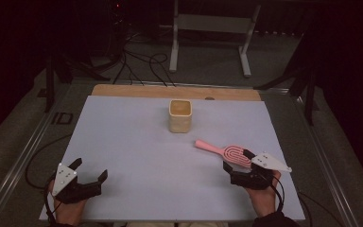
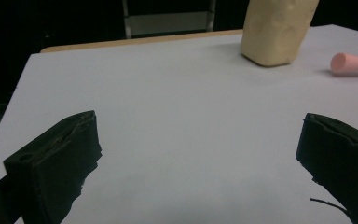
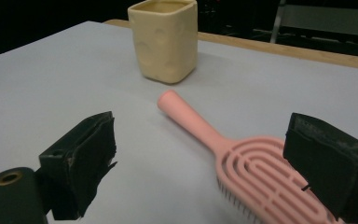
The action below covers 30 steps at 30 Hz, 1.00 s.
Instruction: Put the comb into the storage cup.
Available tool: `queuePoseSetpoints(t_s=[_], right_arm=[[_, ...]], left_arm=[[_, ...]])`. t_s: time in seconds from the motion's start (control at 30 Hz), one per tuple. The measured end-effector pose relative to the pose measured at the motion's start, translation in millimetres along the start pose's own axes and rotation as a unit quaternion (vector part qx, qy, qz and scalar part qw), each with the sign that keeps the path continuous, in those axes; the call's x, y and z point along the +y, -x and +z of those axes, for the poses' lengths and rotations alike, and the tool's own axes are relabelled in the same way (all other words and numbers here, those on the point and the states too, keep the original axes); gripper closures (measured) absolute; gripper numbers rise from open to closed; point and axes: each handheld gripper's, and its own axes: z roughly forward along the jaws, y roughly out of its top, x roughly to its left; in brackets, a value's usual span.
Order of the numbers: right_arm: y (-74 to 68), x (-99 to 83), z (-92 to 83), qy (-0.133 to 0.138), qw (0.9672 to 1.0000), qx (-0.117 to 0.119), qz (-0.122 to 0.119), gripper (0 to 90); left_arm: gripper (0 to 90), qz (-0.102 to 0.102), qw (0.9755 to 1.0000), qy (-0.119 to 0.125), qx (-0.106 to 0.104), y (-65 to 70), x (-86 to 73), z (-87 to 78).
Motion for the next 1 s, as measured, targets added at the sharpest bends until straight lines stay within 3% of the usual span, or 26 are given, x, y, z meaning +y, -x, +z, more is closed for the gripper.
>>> queuePoseSetpoints(t_s=[0.4, 0.67, 1.0], right_arm=[[-4.5, 24.7, 21.2, -0.013, 0.9999, 0.001, 0.003, 8.9], [-4.8, 35.0, 31.3, -0.021, 0.9998, 0.003, 0.003, 8.9], [-6.9, 48.5, 53.1, -0.045, 0.999, 0.001, -0.001, 8.9]], left_arm=[[0.2, 0.005, 0.9999, 0.004, 0.009, 1.4, -0.4, -0.8], [0.3, -0.005, 0.9999, 0.006, 0.015, -1.2, -1.2, -1.7], [0.3, -0.006, 0.9998, 0.009, 0.018, -1.4, -1.3, -2.6]])
